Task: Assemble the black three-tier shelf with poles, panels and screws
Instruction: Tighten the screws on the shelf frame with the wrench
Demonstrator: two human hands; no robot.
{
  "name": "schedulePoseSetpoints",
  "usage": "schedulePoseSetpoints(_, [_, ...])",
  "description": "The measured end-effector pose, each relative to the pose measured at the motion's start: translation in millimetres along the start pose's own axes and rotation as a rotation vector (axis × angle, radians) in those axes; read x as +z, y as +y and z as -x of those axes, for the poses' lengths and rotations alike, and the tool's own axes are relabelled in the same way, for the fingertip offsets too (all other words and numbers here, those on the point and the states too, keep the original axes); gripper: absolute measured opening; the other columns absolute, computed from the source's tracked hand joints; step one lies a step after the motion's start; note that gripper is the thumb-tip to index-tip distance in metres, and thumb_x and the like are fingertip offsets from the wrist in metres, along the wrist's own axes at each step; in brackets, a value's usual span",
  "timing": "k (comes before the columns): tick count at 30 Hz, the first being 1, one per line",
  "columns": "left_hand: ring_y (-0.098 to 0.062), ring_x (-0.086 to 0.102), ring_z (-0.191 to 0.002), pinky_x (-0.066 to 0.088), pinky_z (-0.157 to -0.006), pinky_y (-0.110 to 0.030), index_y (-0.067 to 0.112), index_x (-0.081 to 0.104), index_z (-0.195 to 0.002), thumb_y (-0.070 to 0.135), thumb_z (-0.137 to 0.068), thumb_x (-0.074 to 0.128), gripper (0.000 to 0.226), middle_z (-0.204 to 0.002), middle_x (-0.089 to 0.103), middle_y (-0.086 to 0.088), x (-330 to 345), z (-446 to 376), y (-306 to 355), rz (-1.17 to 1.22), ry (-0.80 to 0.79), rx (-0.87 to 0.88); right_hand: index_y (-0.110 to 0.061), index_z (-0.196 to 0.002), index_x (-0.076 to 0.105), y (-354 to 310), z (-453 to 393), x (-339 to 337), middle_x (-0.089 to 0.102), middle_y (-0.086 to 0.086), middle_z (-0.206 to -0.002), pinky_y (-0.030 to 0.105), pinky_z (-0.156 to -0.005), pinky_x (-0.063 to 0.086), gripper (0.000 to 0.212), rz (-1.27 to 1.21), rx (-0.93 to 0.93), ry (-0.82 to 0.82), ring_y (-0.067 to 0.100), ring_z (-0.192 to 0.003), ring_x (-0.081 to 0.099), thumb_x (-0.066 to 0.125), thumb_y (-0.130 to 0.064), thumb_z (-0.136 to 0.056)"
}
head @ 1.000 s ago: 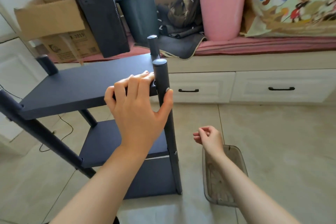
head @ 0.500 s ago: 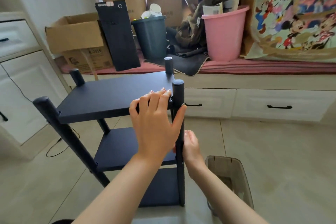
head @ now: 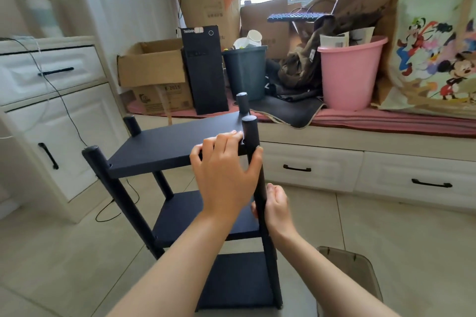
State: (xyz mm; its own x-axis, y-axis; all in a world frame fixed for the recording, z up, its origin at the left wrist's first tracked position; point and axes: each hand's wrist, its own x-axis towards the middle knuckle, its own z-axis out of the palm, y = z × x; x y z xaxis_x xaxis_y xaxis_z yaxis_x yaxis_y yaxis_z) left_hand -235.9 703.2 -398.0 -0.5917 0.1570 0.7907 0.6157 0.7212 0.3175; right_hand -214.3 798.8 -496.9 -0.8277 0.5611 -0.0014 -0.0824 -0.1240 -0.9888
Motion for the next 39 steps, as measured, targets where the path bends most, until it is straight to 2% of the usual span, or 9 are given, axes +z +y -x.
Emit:
schedulePoseSetpoints(6, [-0.018,0.056,-0.118,0.032,-0.106,-0.04,0.022,0.069,-0.122,0.058,-0.092,0.052,0.049,-0.123,0.069,0.007,-23.8,-22.7,-42.7,-0.008,0.012,-0.127,0.002,-0.102,0.049,-16.8,-10.6,41.0,0.055,0.016,-0.078,0.021,-0.046,0.044,0.033,0.09,-0.027,-0.077,0.014,-0.053,0.054,0.033,-0.027,-0.108])
schedulePoseSetpoints(12, [-0.018,0.051,-0.12,0.035,-0.107,-0.046,0.024,0.069,-0.125,0.057,-0.094,0.058,0.047,-0.125,0.067,0.007,-51.0,-40.7,-83.0,0.021,0.046,-0.326,-0.011,-0.1,0.049,-34.5,-24.4,87.5,0.057,0.011,-0.089,0.022,-0.053,0.052,0.027,0.211,-0.064,-0.157,0.016,-0.069,0.06,0.035,-0.033,-0.107])
schedulePoseSetpoints(15, [-0.017,0.049,-0.119,0.037,-0.106,-0.047,0.024,0.069,-0.125,0.058,-0.093,0.056,0.049,-0.123,0.066,0.008,-65.7,-41.2,-102.8,0.038,0.079,-0.407,-0.014,-0.098,0.048,-38.1,-24.1,108.7,0.059,0.013,-0.09,0.025,-0.057,0.053,0.025,0.255,-0.086,-0.216,0.017,-0.069,0.061,0.035,-0.033,-0.107])
schedulePoseSetpoints(19, [-0.015,0.048,-0.116,0.037,-0.104,-0.045,0.023,0.071,-0.121,0.058,-0.092,0.059,0.047,-0.119,0.066,0.009,-84.4,-35.0,-125.6,0.098,0.126,-0.485,-0.015,-0.099,0.047,-39.6,-21.2,131.0,0.06,0.014,-0.088,0.014,-0.048,0.045,0.023,0.285,-0.112,-0.312,0.014,-0.062,0.058,0.032,-0.031,-0.108])
schedulePoseSetpoints(22, [-0.014,0.049,-0.112,0.042,-0.101,-0.049,0.024,0.072,-0.117,0.057,-0.092,0.06,0.043,-0.117,0.064,0.01,-97.3,-28.7,-141.6,0.123,0.135,-0.518,-0.011,-0.102,0.047,-40.3,-20.1,142.3,0.062,0.014,-0.084,0.015,-0.047,0.045,0.026,0.315,-0.101,-0.375,0.011,-0.055,0.059,0.031,-0.031,-0.108])
schedulePoseSetpoints(27, [-0.019,0.06,-0.102,0.052,-0.085,-0.042,0.038,0.066,-0.082,0.054,-0.09,0.064,0.019,-0.102,0.063,0.013,-110.2,-23.8,-165.7,0.246,0.075,-0.606,-0.012,-0.1,0.046,-38.3,-23.2,151.1,0.064,0.01,-0.077,0.013,-0.049,0.045,0.026,0.382,-0.126,-0.441,0.003,-0.05,0.06,0.03,-0.03,-0.108])
schedulePoseSetpoints(29, [-0.016,0.061,-0.093,0.05,-0.076,-0.035,0.036,0.063,-0.074,0.053,-0.09,0.066,0.023,-0.095,0.063,0.012,-110.5,-16.6,-176.5,0.307,0.045,-0.629,-0.013,-0.099,0.045,-33.9,-26.6,152.4,0.065,0.008,-0.072,0.016,-0.052,0.046,0.027,0.447,-0.163,-0.45,0.004,-0.049,0.06,0.028,-0.031,-0.109])
schedulePoseSetpoints(34, [-0.002,0.068,-0.077,0.044,-0.068,-0.019,0.03,0.074,-0.077,0.046,-0.083,0.077,0.018,-0.078,0.074,0.011,-103.4,10.3,-210.5,0.543,-0.046,-0.805,-0.016,-0.095,0.046,-14.7,-36.7,149.8,0.066,0.01,-0.071,0.03,-0.06,0.052,0.027,0.558,-0.189,-0.454,0.012,-0.056,0.062,0.029,-0.033,-0.108])
schedulePoseSetpoints(39, [-0.001,0.072,-0.076,0.051,-0.071,-0.027,0.024,0.077,-0.086,0.048,-0.063,0.088,0.035,-0.081,0.077,0.011,-91.2,48.6,-246.3,0.657,-0.211,-0.994,-0.017,-0.094,0.048,11.8,-42.3,144.0,0.063,0.013,-0.08,0.015,-0.048,0.046,0.024,0.608,-0.123,-0.442,0.017,-0.061,0.063,0.034,-0.033,-0.107])
